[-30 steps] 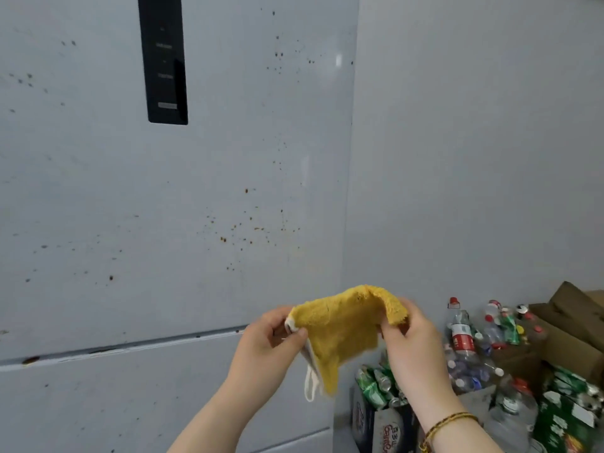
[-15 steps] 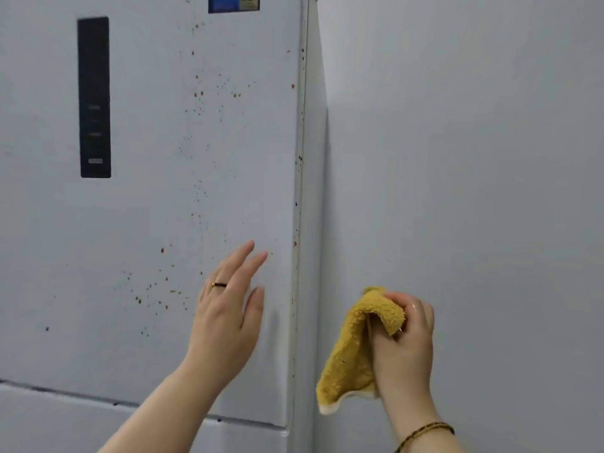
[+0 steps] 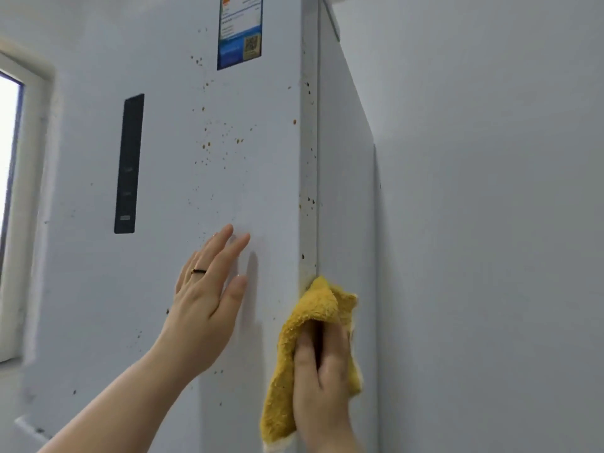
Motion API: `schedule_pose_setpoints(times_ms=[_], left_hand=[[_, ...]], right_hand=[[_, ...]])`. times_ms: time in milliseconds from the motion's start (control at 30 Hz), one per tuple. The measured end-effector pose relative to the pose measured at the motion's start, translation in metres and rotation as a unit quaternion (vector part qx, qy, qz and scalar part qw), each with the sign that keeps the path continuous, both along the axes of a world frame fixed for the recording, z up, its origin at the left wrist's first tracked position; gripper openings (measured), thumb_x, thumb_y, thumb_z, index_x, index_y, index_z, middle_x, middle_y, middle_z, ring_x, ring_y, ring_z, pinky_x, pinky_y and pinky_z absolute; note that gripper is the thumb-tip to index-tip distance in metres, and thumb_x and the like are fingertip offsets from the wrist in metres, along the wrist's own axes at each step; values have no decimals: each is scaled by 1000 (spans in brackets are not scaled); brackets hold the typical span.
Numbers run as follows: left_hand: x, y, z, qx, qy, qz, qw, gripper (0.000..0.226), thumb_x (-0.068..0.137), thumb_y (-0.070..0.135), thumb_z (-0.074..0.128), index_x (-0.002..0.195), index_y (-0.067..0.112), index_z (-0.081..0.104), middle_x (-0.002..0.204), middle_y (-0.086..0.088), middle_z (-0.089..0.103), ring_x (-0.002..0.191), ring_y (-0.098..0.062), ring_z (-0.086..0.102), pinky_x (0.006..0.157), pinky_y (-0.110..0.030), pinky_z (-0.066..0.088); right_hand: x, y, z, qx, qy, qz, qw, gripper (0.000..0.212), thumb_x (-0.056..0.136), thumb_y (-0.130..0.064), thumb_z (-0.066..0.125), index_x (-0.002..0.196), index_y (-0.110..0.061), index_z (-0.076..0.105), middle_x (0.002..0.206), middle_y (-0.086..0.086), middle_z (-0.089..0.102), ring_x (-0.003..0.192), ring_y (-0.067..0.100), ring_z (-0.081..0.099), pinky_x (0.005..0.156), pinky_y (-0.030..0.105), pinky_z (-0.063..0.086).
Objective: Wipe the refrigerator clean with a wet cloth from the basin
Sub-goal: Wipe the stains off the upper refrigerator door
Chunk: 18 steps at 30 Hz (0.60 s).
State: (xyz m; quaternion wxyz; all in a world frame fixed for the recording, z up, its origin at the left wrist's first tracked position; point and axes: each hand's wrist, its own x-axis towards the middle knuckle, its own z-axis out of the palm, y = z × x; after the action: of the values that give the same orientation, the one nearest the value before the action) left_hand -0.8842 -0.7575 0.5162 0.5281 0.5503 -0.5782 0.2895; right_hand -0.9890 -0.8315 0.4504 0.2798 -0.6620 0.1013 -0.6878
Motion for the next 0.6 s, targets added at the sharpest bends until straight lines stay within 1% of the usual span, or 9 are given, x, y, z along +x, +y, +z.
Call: schedule_pose_setpoints(times_ms=[33,67,100,200,267,300,367,433,600], left_hand=[[1,0,2,1,9,5,1000,45,71,59,16,116,57,21,128,41,9,127,10,11,107,-19,6],[2,-1,3,0,18,11,1000,45,71,60,16,116,57,21,127,41,9,128,9,12,107,-19,6],[3,-2,5,-1,26,17,1000,45,70,61,16,115,58,22,127,42,10,129,8,12,107,-19,6],[3,-4,9,-1,39,23,999,45,70,63,16,114,65,23,128,42,13,133,5,13,112,-25,8],[2,-4,13,12,41,30,999,41,69,65,16,106,79,26,128,44,14,130,11,14,111,-24,8],[1,-4,15,17,45,33,998,38,68,66,16,101,84,23,127,45,14,126,18,14,109,-23,9],[0,-4,17,12,61,34,998,36,66,66,19,96,86,21,125,47,16,117,29,12,107,-22,12],[-1,-3,19,0,76,23,997,36,64,65,22,94,85,27,125,45,21,113,32,16,106,-24,16],[-4,-11,19,-26,73,34,996,37,66,63,23,96,83,29,128,40,26,115,27,21,103,-23,18]], right_hand=[[4,-2,-4,-36,18,-11,999,70,68,-87,22,132,-57,22,134,-49,20,132,-17,13,116,26,9],[8,-5,-5,-70,35,-21,997,69,72,-85,18,135,-58,14,138,-50,6,132,-19,4,115,25,3],[10,-10,-3,-105,40,-25,993,64,77,-81,18,136,-59,7,141,-46,0,134,-16,1,113,24,1],[8,-23,28,-153,34,-22,987,62,81,-76,18,138,-54,6,143,-43,-5,136,-13,-3,112,25,-3],[4,-27,68,-144,62,14,988,60,74,-80,22,129,-61,7,137,-48,-8,132,-20,-11,112,20,-12],[3,-28,91,-145,80,28,986,56,72,-75,24,123,-61,6,135,-47,-8,129,-23,-14,110,16,-16],[2,-31,131,-152,77,43,984,52,68,-65,23,118,-58,10,138,-40,1,129,-22,-10,106,13,-20],[3,-33,152,-160,58,45,984,56,67,-62,24,121,-53,11,139,-33,9,132,-16,-4,104,12,-21],[6,-40,108,-212,55,72,973,50,74,-57,29,122,-54,16,141,-37,-1,131,-20,-11,111,18,-17]])
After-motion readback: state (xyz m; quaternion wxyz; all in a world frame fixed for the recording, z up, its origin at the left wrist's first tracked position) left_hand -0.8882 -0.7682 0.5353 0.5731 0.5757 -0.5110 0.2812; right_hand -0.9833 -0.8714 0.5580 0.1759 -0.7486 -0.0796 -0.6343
